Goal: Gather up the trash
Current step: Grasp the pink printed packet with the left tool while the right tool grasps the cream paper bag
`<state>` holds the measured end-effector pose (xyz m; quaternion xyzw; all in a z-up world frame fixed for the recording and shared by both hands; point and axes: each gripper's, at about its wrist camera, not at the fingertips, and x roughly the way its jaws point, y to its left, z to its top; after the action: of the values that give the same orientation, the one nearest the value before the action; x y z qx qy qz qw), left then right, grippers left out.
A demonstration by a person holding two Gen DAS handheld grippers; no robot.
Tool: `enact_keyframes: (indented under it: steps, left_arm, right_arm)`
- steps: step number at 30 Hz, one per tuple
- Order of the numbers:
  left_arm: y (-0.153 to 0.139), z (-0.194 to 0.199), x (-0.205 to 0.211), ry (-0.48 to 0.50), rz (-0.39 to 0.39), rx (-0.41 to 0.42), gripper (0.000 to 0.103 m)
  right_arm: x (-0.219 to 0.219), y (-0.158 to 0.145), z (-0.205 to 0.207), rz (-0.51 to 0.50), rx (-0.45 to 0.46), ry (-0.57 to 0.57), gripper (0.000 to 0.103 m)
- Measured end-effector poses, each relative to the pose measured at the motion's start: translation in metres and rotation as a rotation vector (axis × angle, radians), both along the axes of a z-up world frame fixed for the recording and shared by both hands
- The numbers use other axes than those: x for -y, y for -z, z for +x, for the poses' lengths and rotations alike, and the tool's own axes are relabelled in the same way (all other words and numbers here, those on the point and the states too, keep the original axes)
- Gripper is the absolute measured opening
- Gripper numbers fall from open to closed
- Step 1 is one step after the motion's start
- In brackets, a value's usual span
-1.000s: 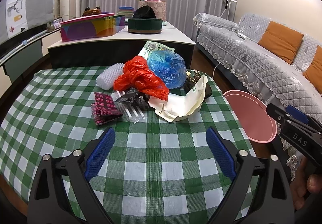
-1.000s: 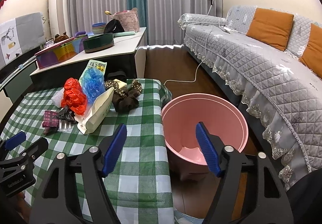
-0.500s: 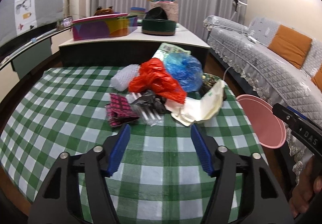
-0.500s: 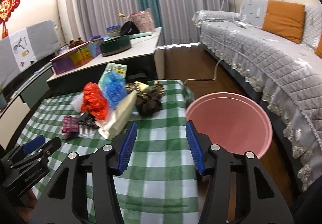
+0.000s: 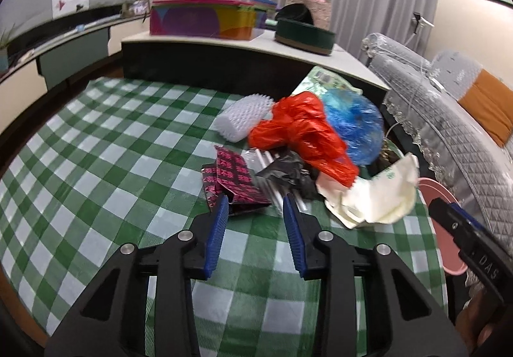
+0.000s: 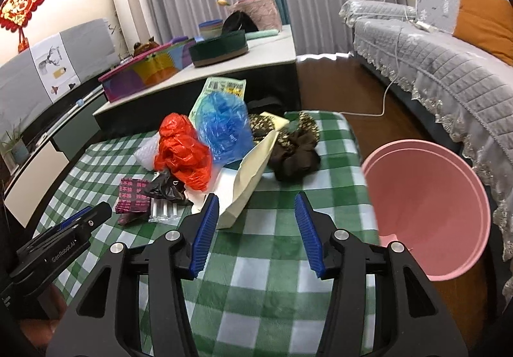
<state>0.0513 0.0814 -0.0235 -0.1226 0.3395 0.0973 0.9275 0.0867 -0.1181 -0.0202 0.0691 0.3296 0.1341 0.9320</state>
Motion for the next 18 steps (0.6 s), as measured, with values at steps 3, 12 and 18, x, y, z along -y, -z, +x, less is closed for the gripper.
enact_keyframes:
  steps: [3,12,18]
  left_arm:
    - [0.007,0.008,-0.007,-0.018,-0.026,-0.019,0.035]
    - [0.021,0.027,-0.017,-0.055,-0.092,-0.043,0.036]
    - [0.027,0.032,-0.023,-0.081,-0.13,-0.065,0.036]
  right_arm:
    - [-0.008,0.007,0.011,0.003,-0.028,-0.018,0.05]
    - [-0.021,0.017,0.024,-0.013,-0.056,-0.051,0.05]
    - [-0.021,0.025,0.03,-0.016,-0.084,-0.051,0.043]
